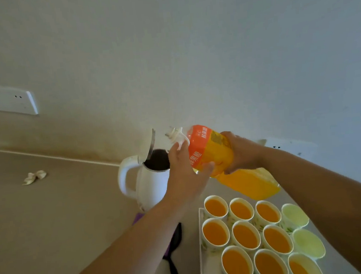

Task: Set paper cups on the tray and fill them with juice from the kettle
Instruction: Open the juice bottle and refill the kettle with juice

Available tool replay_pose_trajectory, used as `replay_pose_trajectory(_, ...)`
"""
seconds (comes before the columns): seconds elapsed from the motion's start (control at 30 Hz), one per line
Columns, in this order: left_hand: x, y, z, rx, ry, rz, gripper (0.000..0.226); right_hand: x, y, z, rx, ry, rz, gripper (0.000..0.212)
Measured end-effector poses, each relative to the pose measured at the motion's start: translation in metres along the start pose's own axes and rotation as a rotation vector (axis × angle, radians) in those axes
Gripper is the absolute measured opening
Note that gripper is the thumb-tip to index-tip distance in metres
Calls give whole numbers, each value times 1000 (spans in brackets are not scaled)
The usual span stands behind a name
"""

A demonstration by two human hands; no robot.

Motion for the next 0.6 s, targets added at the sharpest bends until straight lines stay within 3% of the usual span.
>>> replay_pose_trajectory(0.1, -14, 4, 11, 126, 4, 45, 89, -5, 5, -3, -22, -77, 41, 110)
replay_pose_trajectory(0.3, -25, 2, 18, 157, -51, 66, 100, -8, 10, -6, -41, -194, 74, 114)
replay_pose_trajectory(0.6, -35, 3, 27, 262, -168, 72, 88, -3, 12, -8, -69, -372, 122, 115)
Point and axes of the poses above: each hand's wrist, its own y-axis towards the middle knuckle, its own x-axis out of the back of the hand, z = x × y, the point moved 5 cm from there along y, towards the middle knuckle, and after that the axes turned 6 degrees about z, right-handed, at the moved point
